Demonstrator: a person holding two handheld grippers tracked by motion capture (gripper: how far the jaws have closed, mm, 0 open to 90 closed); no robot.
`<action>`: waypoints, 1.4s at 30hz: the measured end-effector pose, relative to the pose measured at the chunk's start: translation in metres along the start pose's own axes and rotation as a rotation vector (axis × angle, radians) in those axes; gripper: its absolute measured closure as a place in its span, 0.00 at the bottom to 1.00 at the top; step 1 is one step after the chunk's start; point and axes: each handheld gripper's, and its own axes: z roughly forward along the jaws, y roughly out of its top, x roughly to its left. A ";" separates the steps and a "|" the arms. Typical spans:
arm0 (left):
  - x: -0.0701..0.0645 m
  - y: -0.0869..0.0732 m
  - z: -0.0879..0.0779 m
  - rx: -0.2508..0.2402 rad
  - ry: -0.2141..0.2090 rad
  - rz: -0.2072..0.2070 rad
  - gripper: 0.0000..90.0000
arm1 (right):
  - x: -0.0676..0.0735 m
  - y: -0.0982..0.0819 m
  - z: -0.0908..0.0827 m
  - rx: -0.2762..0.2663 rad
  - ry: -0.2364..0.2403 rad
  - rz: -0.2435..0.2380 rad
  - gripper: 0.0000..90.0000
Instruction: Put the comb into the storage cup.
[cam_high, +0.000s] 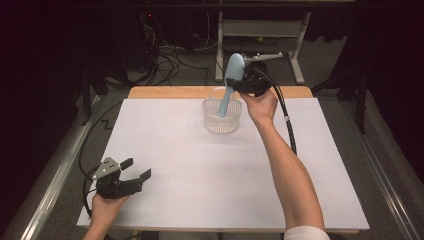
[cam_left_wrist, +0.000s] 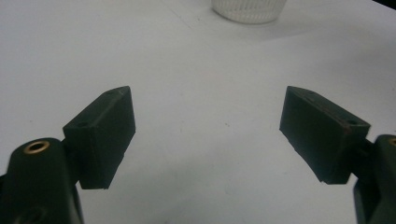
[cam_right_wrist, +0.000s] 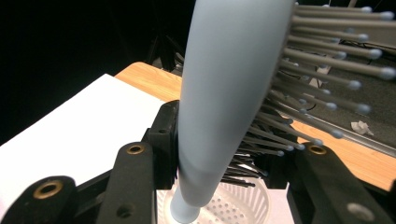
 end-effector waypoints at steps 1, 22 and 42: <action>0.000 0.000 0.000 0.002 0.001 0.004 0.20 | 0.000 -0.001 0.002 0.001 0.001 -0.001 0.64; -0.001 0.001 0.000 -0.009 -0.007 0.006 0.20 | 0.007 -0.015 0.029 0.038 -0.020 0.001 0.62; -0.002 0.001 0.002 -0.006 -0.013 0.013 0.20 | 0.010 -0.028 0.047 0.077 -0.020 -0.007 0.59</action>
